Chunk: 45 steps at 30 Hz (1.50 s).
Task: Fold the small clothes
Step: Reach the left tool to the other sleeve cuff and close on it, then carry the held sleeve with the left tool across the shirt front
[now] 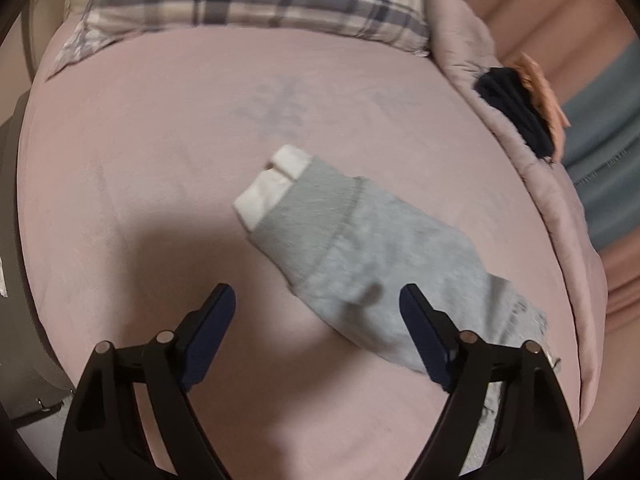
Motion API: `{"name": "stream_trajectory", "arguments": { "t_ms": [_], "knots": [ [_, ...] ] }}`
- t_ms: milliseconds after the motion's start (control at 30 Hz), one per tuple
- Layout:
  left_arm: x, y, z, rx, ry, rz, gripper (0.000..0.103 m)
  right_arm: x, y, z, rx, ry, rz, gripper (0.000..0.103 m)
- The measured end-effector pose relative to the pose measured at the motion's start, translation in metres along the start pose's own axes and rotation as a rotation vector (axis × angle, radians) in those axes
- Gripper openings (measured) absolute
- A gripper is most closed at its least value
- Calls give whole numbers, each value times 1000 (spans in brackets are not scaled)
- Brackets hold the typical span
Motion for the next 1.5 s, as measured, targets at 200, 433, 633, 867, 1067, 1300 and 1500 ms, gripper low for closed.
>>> {"name": "stream_trajectory", "arguments": {
  "t_ms": [200, 433, 633, 867, 1067, 1300, 1500],
  "knots": [
    [-2, 14, 4, 9, -6, -5, 79, -1, 2, -2, -8, 6, -3, 92],
    [-1, 25, 12, 0, -70, -45, 38, -1, 3, -3, -19, 20, -1, 92],
    [7, 21, 7, -19, -53, -64, 18, 1, 5, -5, -31, 29, -1, 92],
    [17, -3, 2, 0, -50, -121, 17, 4, 2, -5, -23, 48, 3, 92],
    [35, -26, -5, 27, 3, -171, 17, 7, -3, -6, -7, 50, -2, 92],
    [56, -44, -13, 39, 51, -225, 17, 11, -7, -7, -1, 65, 4, 92],
    [78, -55, -28, 29, 113, -262, 17, 18, -12, -8, 12, 82, 1, 92]
  ]
}}
Point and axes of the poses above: each gripper's, at about its wrist camera, not at the fingertips, and y roughly the way its jaws point, x to its right, z to its top, the point moved 1 cm from there along y, roughly the way its jaws point, and after that the axes turned 9 degrees about -y, right-handed, at the moved point
